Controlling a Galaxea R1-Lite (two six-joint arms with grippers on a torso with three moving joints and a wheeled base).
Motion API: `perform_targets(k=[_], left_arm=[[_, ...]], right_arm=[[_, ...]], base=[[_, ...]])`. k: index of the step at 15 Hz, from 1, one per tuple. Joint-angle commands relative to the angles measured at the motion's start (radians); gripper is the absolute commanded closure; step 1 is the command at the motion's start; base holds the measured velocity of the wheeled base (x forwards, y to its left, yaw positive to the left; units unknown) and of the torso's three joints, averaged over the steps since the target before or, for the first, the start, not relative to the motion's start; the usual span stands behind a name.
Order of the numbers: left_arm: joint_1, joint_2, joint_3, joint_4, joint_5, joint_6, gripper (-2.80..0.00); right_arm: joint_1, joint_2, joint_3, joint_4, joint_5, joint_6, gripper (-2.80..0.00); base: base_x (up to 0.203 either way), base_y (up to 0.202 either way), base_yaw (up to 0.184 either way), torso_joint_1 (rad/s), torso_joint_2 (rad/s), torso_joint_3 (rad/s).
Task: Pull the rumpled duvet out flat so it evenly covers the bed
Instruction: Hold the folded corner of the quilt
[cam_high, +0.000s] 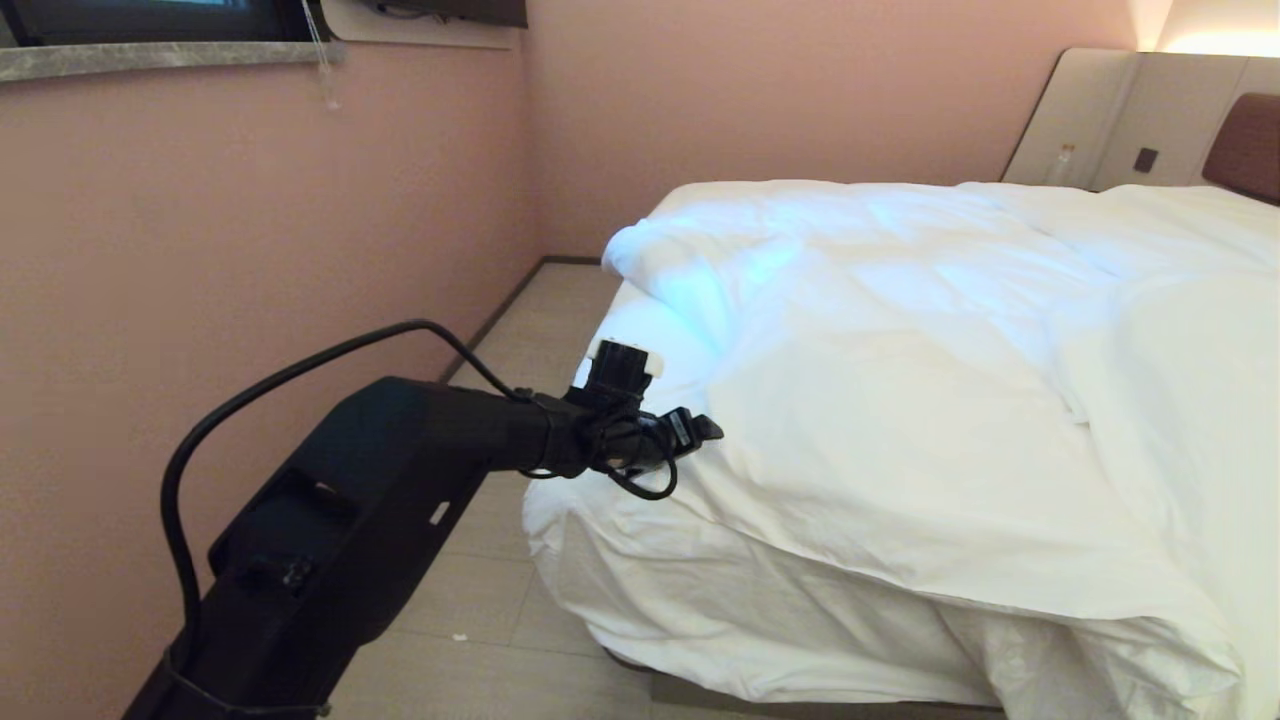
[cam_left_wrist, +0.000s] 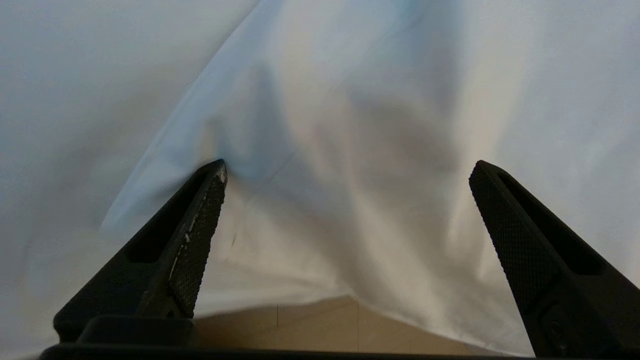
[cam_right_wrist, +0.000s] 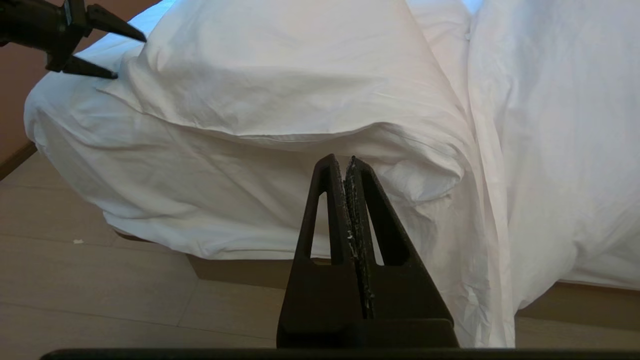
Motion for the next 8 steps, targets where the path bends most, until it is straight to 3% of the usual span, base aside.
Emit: perform_targets(k=[1,8], left_arm=[[0.015,0.006,0.0,-0.019,-0.002,0.0,-2.8],[0.006,0.033,-0.002,-0.023,-0.022,0.066,-2.8]], right_arm=[[0.001,0.001,0.0,0.001,0.0,0.0,0.0],[0.001,0.001,0.0,0.001,0.0,0.0,0.0]], base=[[0.0,0.0,0.0,0.0,0.0,0.0],[0.0,0.0,0.0,0.0,0.0,0.0]])
